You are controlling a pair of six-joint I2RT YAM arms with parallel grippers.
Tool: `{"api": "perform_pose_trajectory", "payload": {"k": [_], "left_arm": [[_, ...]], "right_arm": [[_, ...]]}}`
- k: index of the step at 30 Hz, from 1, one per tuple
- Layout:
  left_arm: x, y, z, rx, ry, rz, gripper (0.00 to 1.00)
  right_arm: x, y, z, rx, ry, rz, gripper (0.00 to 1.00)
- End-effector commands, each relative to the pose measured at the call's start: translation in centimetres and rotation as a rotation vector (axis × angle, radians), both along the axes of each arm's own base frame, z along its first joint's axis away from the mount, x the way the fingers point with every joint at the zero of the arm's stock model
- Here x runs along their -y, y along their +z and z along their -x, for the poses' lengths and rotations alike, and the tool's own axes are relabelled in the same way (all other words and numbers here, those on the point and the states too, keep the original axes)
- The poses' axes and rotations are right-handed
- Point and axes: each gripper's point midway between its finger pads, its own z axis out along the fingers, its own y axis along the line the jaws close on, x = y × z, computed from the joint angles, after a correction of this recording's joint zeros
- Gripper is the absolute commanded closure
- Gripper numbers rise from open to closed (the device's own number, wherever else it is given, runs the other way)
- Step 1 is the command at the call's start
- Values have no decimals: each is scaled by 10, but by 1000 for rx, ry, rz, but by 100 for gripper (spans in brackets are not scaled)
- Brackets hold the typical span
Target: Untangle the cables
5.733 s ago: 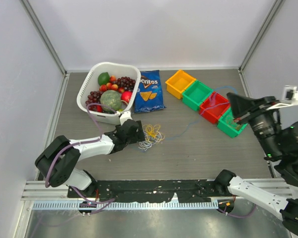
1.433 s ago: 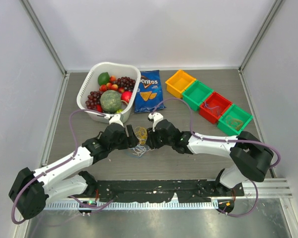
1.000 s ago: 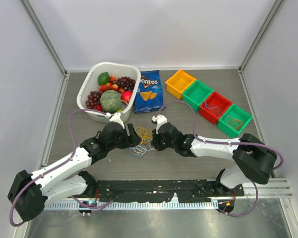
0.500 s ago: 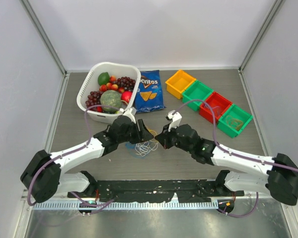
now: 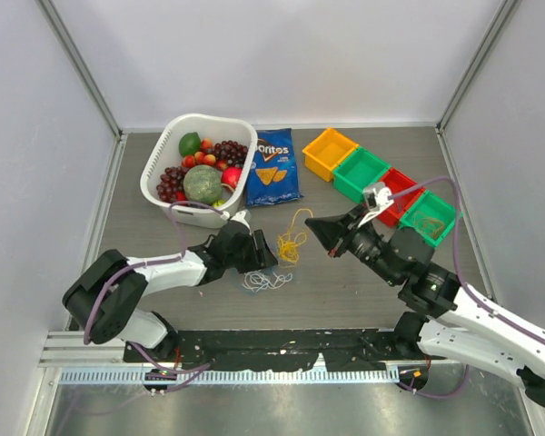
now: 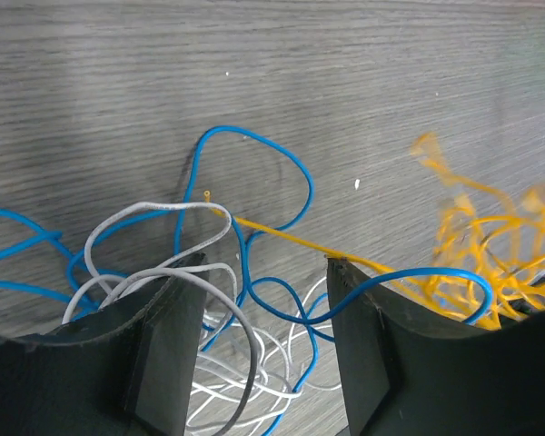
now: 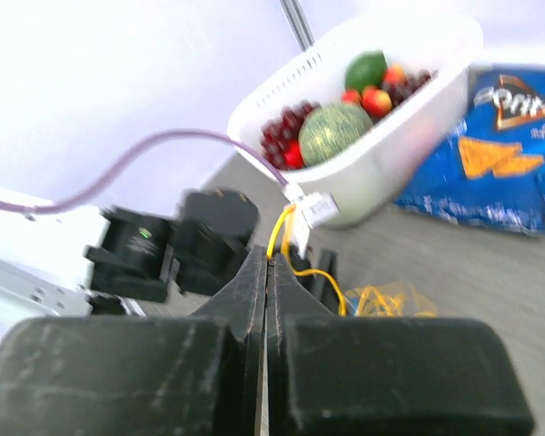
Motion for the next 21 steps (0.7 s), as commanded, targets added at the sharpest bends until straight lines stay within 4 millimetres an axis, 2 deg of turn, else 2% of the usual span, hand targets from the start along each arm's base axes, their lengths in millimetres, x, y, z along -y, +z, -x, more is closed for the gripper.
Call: {"api": "perform_pose_trajectory", "payload": {"k": [1,2,3,4,5,6,8,10,12,14,15,16,18,21], "left_arm": [[-12,-19,-5,8,42,-51,41],[-14,-22,-3,1,41,-61,41],[-19,-25,-6,10,62,-85,41],[-22,-26,-5,15,67,-95,41],[-25,-27,-4,19,67,-106,41],[-29,-27,-3,25,74,-115,41],[-36,-25,-2,32,87,-123,41],[-37,-17,-2,54,86,-114,40],[-41,-6,-2,87,92,-108,39],[-39,14,-3,146,69,-65,33],[-33,34,-3,198,46,-10,28],[-28,47,-1,234,20,32,22],[-14,87,4,332,-58,158,13],[2,153,14,488,-165,323,6]], "right_arm": [[13,91,11,120,5,-147,99],[15,96,11,121,2,-144,99],[21,117,13,154,-7,-159,99],[24,120,14,156,-13,-144,99],[31,140,17,195,-21,-158,99],[36,145,16,204,-37,-151,99],[50,174,20,249,-67,-173,99],[54,181,19,259,-83,-156,99],[55,178,17,258,-98,-133,99],[54,167,14,243,-107,-117,99],[53,165,14,239,-103,-120,99],[48,154,11,220,-97,-102,99],[38,139,11,189,-65,-76,100],[24,119,13,151,-7,-54,99]]}}
